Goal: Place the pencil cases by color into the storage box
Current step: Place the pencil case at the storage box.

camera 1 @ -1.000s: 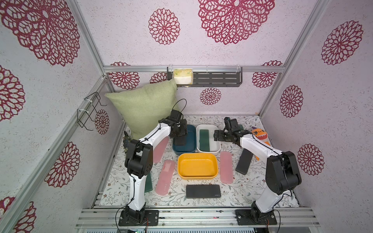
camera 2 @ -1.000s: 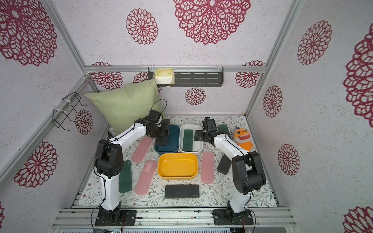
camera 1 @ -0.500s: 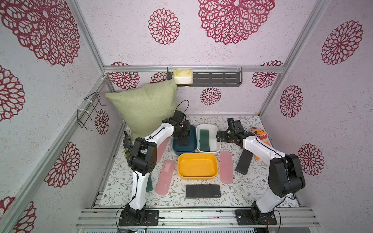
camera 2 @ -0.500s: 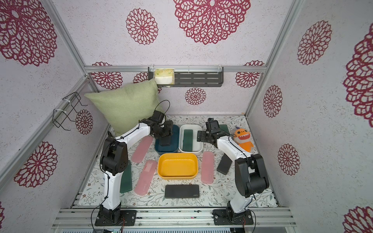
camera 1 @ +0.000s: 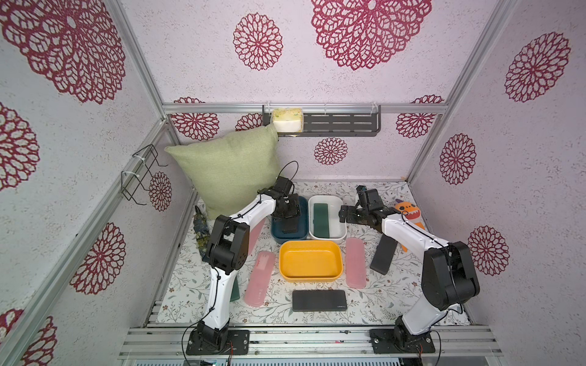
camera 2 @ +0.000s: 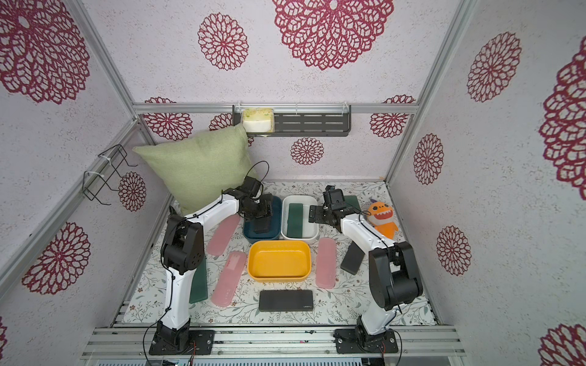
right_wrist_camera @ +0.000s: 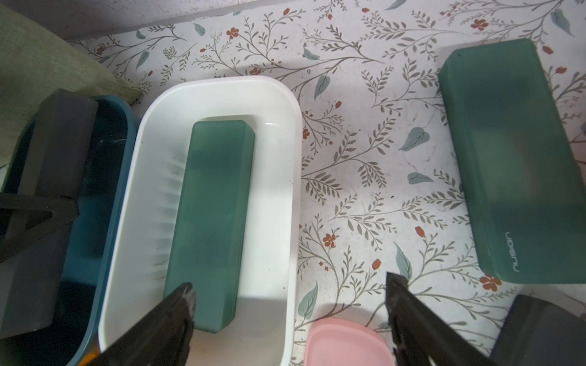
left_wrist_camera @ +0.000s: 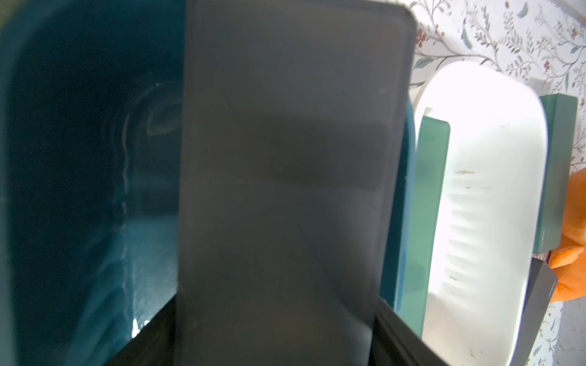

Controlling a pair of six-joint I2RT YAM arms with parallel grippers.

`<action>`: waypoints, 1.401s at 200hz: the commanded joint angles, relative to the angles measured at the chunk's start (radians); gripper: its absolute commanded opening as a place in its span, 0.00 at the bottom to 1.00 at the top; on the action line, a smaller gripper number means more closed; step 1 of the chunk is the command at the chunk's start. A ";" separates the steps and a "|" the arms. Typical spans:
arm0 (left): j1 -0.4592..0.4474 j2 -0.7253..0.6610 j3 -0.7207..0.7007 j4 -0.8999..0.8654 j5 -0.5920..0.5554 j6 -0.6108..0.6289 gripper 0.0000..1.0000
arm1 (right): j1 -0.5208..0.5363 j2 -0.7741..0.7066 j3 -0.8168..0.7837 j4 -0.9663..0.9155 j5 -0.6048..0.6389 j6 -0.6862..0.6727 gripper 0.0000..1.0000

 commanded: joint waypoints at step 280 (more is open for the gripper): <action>-0.017 0.154 0.121 -0.055 0.076 -0.034 0.58 | -0.005 0.005 0.003 0.024 -0.036 -0.026 0.96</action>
